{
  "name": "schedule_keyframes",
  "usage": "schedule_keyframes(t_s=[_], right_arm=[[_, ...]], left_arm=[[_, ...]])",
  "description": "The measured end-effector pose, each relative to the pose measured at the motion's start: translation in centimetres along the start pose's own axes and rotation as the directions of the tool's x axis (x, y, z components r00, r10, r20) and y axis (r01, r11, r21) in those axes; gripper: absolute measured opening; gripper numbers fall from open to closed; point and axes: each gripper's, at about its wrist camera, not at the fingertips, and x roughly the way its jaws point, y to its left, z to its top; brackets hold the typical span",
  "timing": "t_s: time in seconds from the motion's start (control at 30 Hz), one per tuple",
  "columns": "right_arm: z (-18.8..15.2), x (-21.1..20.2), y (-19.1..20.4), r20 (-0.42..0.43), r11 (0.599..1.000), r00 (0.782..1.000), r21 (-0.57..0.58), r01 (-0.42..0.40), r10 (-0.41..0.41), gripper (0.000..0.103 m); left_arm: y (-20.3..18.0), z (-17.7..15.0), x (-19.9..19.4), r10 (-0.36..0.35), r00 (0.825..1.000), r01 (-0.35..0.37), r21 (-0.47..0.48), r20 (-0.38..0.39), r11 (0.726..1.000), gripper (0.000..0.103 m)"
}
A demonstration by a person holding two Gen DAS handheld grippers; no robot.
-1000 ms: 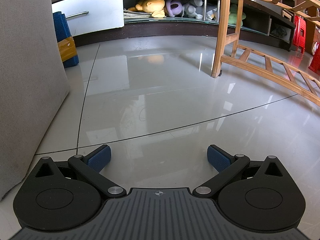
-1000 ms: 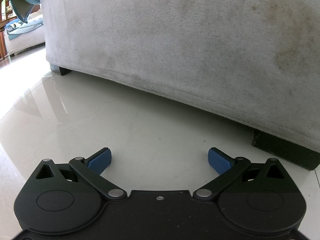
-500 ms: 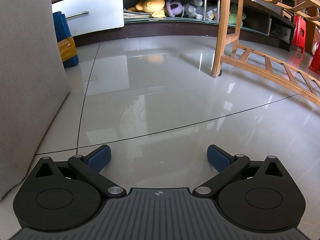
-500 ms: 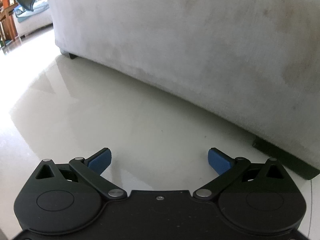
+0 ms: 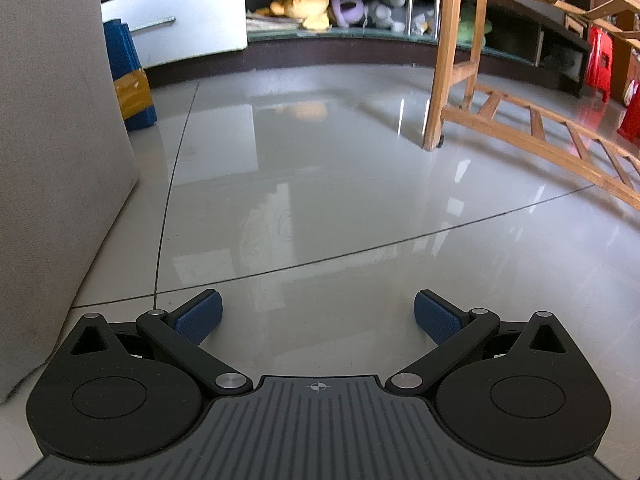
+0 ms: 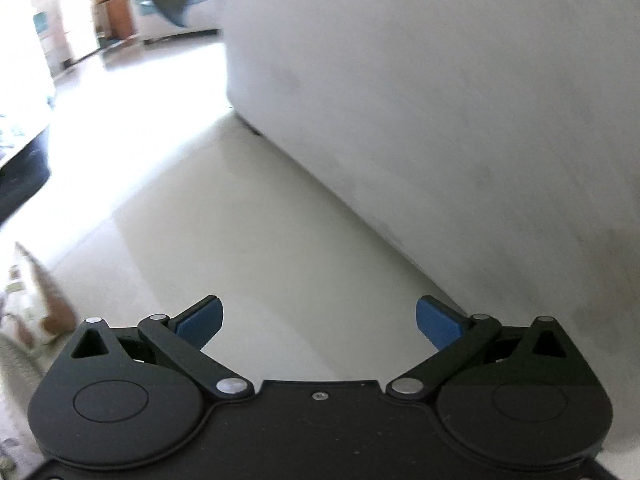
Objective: Organize scattered shoes
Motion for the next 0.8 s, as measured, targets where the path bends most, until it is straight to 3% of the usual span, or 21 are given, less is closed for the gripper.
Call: schedule_keyframes(t_s=[0.13, 0.33, 0.8], right_arm=[[1.3, 0.1, 1.2, 0.002, 0.996, 0.997, -0.05, -0.078, 0.079, 0.103], [3.0, 0.5, 2.0, -0.084, 0.977, 0.975, -0.045, -0.208, 0.204, 0.103], [3.1, -5.8, 5.1, -0.086, 0.895, 0.912, -0.176, -0.41, 0.401, 0.103]], left_arm=[[0.1, 0.7, 0.3, -0.002, 0.997, 0.002, 0.003, -0.071, 1.0, 0.103], [0.3, 1.4, 0.6, -0.024, 0.987, 0.028, 0.024, -0.161, 0.999, 0.103], [0.3, 2.9, 1.3, -0.032, 0.943, 0.047, 0.04, -0.333, 0.998, 0.103]])
